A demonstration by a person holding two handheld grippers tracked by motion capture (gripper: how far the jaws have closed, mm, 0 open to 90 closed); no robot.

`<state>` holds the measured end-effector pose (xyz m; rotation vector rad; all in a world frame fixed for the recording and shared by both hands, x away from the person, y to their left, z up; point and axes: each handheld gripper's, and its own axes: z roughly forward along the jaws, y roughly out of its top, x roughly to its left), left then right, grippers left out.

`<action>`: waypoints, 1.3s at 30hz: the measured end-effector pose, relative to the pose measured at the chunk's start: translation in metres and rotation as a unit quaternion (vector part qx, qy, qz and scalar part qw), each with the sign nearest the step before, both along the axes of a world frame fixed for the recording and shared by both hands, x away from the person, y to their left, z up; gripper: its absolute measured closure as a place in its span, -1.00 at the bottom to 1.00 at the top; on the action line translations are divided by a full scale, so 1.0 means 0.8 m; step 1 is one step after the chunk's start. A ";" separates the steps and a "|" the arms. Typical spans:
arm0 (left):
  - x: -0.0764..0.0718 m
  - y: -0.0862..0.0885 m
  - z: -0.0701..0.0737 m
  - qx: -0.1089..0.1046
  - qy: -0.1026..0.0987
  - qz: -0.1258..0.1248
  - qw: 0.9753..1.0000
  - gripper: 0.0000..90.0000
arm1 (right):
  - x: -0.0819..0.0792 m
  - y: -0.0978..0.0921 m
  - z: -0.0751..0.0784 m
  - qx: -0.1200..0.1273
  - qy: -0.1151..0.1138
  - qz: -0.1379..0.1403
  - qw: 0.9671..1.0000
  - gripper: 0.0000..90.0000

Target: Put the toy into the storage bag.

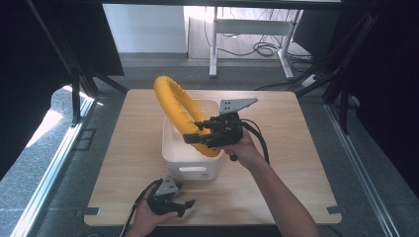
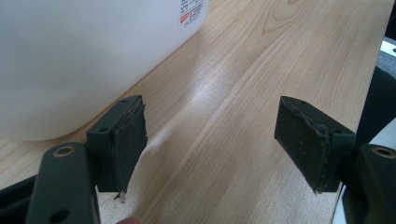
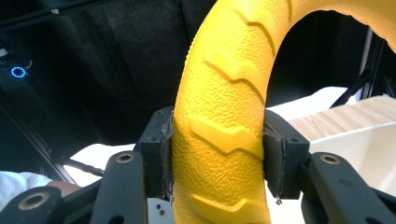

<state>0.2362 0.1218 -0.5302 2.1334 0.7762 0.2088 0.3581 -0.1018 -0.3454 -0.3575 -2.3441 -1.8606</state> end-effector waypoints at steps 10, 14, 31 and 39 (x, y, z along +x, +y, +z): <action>0.000 0.000 -0.001 0.001 0.000 -0.001 1.000 -0.44 | 0.007 0.002 -0.014 -0.012 0.016 0.000 1.000 0.14; 0.000 -0.001 -0.001 -0.002 0.001 0.001 1.000 -0.44 | 0.008 0.002 -0.020 -0.019 0.018 0.001 1.000 0.13; -0.001 -0.002 -0.001 0.002 0.002 -0.003 1.000 -0.44 | 0.010 -0.007 -0.039 -0.031 0.007 -0.024 0.999 0.11; -0.001 -0.003 -0.002 0.003 0.002 -0.004 1.000 -0.44 | 0.012 -0.019 -0.047 -0.040 0.003 -0.040 0.998 0.09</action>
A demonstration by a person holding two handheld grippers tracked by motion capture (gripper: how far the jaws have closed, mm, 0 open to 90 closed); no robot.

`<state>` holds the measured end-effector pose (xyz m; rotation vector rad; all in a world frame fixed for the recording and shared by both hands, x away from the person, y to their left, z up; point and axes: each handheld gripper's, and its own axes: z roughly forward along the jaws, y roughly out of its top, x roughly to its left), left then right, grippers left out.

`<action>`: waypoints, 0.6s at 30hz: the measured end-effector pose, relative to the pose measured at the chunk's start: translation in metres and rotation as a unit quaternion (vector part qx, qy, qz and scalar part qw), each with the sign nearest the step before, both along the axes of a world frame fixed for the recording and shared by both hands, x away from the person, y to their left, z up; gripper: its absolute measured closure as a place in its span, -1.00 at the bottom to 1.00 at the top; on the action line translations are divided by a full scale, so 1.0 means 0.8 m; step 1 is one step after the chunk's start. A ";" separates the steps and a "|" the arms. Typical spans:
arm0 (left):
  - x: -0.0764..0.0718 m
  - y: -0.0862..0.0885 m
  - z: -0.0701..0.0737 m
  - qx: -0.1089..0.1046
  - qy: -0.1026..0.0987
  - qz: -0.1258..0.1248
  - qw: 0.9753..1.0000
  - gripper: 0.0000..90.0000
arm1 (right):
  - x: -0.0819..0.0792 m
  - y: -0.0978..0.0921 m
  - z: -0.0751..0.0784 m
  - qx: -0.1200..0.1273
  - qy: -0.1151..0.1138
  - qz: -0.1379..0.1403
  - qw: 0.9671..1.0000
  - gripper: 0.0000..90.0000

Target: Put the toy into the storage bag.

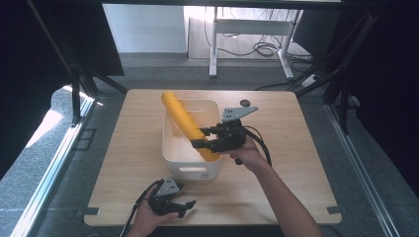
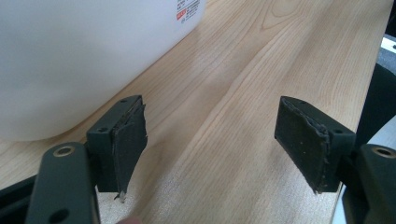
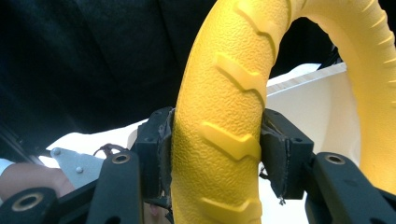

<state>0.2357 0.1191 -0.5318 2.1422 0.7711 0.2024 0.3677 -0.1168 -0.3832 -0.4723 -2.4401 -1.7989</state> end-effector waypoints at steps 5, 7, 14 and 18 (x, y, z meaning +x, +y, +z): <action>0.000 0.000 0.000 0.000 0.000 -0.001 1.000 -0.44 | 0.000 -0.004 0.001 -0.004 -0.009 -0.008 1.000 0.04; 0.000 0.000 0.000 0.000 0.001 0.000 1.000 -0.44 | -0.002 -0.004 0.003 -0.007 -0.019 -0.016 1.000 -0.05; 0.000 0.001 0.001 0.000 0.000 0.001 1.000 -0.44 | -0.013 -0.014 0.011 0.010 -0.045 -0.037 0.998 -0.27; 0.000 0.001 0.001 0.000 0.000 0.001 1.000 -0.44 | -0.021 -0.028 0.014 0.023 -0.055 -0.044 0.997 -0.28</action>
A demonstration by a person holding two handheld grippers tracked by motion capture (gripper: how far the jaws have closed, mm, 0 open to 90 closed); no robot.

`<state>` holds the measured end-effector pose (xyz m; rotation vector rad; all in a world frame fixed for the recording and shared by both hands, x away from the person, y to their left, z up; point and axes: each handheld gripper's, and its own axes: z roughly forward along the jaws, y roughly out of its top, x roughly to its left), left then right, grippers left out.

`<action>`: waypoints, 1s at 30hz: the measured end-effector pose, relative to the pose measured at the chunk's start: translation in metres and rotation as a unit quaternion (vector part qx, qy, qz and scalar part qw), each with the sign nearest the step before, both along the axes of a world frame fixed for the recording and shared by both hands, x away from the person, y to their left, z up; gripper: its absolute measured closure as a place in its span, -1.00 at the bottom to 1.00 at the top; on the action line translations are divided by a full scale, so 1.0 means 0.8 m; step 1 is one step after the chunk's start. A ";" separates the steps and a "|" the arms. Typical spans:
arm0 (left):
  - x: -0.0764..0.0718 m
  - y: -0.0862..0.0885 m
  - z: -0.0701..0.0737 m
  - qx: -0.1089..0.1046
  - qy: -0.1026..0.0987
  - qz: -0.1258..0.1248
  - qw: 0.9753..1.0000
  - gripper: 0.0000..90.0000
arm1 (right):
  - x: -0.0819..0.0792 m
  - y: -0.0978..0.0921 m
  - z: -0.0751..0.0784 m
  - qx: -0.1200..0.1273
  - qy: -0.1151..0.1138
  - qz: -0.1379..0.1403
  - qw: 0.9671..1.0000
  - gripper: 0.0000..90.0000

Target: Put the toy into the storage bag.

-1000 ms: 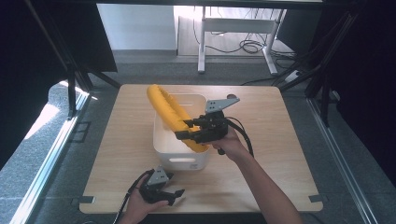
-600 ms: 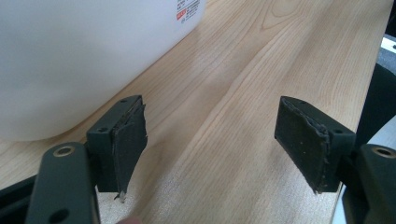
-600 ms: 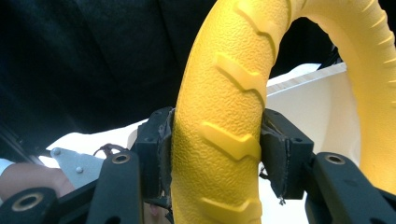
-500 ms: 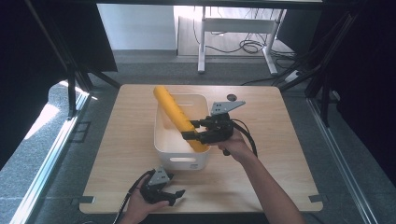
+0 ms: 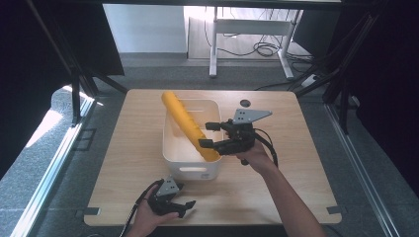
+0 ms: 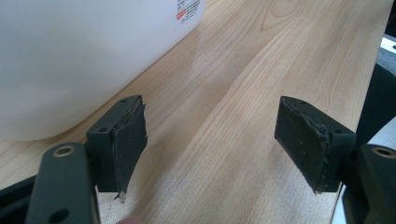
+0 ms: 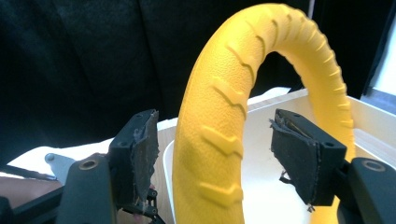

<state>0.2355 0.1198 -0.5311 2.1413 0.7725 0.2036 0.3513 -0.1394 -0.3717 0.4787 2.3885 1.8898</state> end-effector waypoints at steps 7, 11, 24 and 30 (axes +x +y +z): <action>0.000 0.001 0.000 -0.004 0.000 0.002 1.000 -0.44 | -0.012 -0.033 -0.012 -0.019 -0.013 -0.036 0.999 -0.28; 0.001 0.003 0.001 0.000 -0.002 0.002 1.000 -0.44 | -0.018 -0.068 -0.033 -0.031 -0.012 -0.074 0.997 -0.26; 0.001 0.003 0.001 -0.001 0.001 0.006 1.000 -0.44 | -0.036 -0.151 -0.100 -0.072 0.033 -0.164 0.983 -0.25; 0.002 0.003 0.000 0.000 0.002 0.007 1.000 -0.44 | -0.042 -0.168 -0.123 -0.093 0.047 -0.185 0.977 -0.25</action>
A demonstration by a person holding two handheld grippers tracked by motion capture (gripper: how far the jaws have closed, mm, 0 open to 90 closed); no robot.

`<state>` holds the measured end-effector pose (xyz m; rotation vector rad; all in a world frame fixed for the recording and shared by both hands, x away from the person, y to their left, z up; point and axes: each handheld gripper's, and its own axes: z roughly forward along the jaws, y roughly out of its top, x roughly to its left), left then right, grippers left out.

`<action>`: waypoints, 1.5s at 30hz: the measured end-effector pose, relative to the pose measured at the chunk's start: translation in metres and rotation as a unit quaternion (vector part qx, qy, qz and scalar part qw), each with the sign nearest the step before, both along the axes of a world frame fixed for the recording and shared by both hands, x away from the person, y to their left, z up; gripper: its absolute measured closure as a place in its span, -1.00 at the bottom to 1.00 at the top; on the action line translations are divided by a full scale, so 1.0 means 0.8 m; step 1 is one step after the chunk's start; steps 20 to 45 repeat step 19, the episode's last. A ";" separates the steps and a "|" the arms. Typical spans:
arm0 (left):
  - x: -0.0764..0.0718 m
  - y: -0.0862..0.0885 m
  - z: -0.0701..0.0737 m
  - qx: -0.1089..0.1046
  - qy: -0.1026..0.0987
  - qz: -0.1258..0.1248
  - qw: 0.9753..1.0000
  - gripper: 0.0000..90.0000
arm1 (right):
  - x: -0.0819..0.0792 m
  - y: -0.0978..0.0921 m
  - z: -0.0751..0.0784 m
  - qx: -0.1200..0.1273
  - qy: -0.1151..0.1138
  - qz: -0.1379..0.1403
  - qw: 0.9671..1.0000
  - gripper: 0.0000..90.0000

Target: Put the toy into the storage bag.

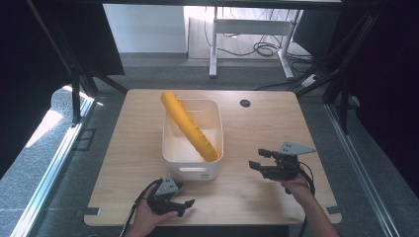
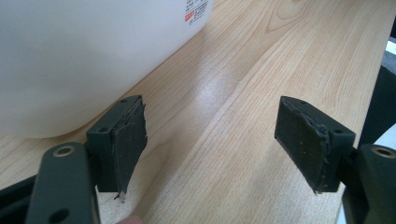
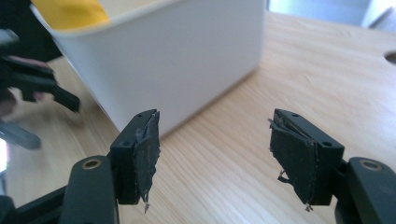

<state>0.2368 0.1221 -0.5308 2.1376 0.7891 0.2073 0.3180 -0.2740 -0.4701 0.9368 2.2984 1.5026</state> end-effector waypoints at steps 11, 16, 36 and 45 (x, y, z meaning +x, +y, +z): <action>0.000 0.001 -0.001 0.000 -0.002 0.000 1.000 -0.44 | -0.004 -0.012 -0.032 -0.036 0.024 -0.036 0.998 -0.25; 0.000 0.000 -0.001 0.001 -0.002 -0.001 1.000 -0.44 | -0.004 -0.011 -0.034 -0.037 0.024 -0.036 0.998 -0.25; 0.001 0.000 -0.001 0.000 -0.002 0.000 1.000 -0.44 | -0.004 -0.009 -0.038 -0.043 0.027 -0.038 0.998 -0.25; 0.001 0.000 -0.001 0.000 -0.002 0.000 1.000 -0.44 | -0.004 -0.009 -0.038 -0.043 0.027 -0.038 0.998 -0.25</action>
